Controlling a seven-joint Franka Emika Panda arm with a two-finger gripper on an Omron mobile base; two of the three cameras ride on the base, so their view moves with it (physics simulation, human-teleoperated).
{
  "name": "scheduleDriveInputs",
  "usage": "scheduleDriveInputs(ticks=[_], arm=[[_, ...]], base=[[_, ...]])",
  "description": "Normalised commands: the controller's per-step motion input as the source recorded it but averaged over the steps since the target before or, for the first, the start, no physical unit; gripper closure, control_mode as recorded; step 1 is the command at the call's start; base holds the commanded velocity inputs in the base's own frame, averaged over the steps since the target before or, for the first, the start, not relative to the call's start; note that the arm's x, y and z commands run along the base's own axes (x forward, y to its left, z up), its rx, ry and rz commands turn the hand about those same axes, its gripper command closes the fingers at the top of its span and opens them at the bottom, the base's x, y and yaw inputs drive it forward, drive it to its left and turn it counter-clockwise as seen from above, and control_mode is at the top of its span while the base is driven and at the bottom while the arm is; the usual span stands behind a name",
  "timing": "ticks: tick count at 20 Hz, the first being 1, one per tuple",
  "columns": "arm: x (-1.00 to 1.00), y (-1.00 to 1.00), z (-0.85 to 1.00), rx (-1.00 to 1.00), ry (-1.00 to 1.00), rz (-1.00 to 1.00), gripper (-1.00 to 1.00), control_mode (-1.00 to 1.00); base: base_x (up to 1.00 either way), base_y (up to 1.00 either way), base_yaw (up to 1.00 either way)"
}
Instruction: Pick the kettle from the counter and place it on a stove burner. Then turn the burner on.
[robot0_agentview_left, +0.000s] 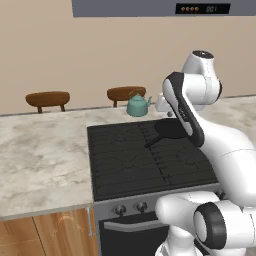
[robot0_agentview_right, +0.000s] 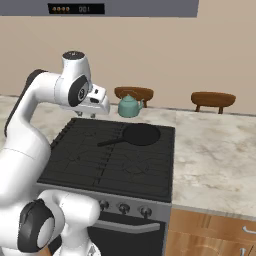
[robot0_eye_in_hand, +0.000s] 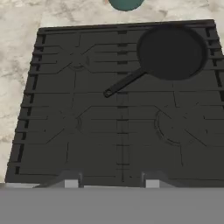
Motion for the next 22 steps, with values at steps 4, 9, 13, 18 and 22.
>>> scheduleDriveInputs(ticks=[4, 9, 13, 18, 22], arm=[[-0.15, 0.00, 0.09, 0.00, -0.10, 0.00, -1.00, -1.00], [-0.18, 0.00, 0.50, 0.00, -0.33, 0.00, -1.00, -1.00], [-0.16, 0.00, 0.57, 0.00, -0.28, 0.00, -1.00, -1.00], [-0.07, 0.00, 0.20, 0.00, -0.07, 0.00, -1.00, -1.00], [0.00, 0.00, 0.00, 0.00, 0.00, 0.00, -1.00, -1.00]], base=[[0.00, 0.00, 0.00], [0.00, 0.00, 0.00], [0.00, 0.00, 0.00], [0.00, 0.00, 0.00], [0.00, 0.00, 0.00]])
